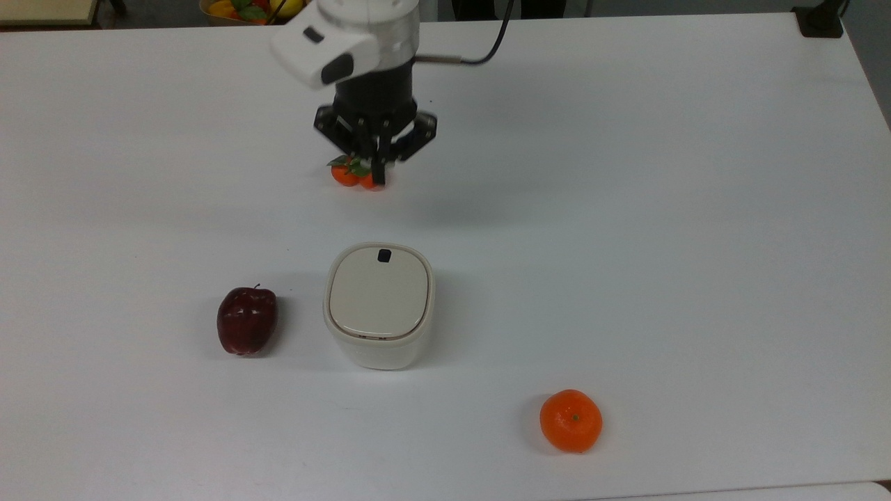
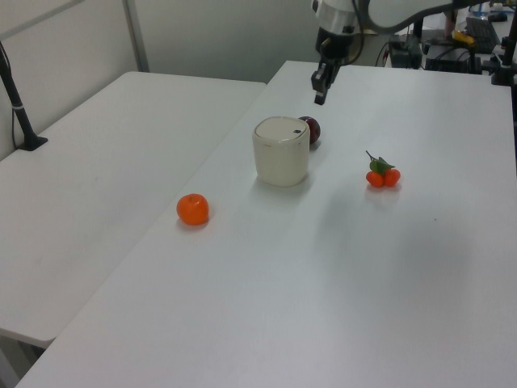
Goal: Close garbage bin
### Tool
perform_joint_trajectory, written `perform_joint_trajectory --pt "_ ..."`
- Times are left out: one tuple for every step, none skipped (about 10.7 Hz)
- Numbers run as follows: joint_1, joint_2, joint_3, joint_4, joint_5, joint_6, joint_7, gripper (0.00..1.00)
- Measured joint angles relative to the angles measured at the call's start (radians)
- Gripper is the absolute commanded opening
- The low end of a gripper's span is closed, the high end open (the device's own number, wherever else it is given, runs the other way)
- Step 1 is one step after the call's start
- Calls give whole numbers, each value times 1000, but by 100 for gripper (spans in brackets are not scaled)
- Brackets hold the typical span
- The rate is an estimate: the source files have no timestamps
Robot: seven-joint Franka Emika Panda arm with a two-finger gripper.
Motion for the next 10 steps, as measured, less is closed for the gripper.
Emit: perform_joint_trajectory --pt "14 -32 0 0 0 -87 0 0" --pt "25 -62 0 0 0 -163 0 0" --pt "33 -86 0 -1 0 -220 0 0" --pt "39 -112 0 -2 0 -274 0 0" --pt "39 -141 0 -7 0 -320 0 0" --pt "39 -162 0 -16 0 -338 0 3" --pt "39 -187 -1 -32 0 -346 0 27" --pt "37 -206 -2 -47 0 -356 0 49" --pt "35 -220 -3 -59 0 -362 0 93" --pt "34 -227 -5 -65 0 -364 0 100"
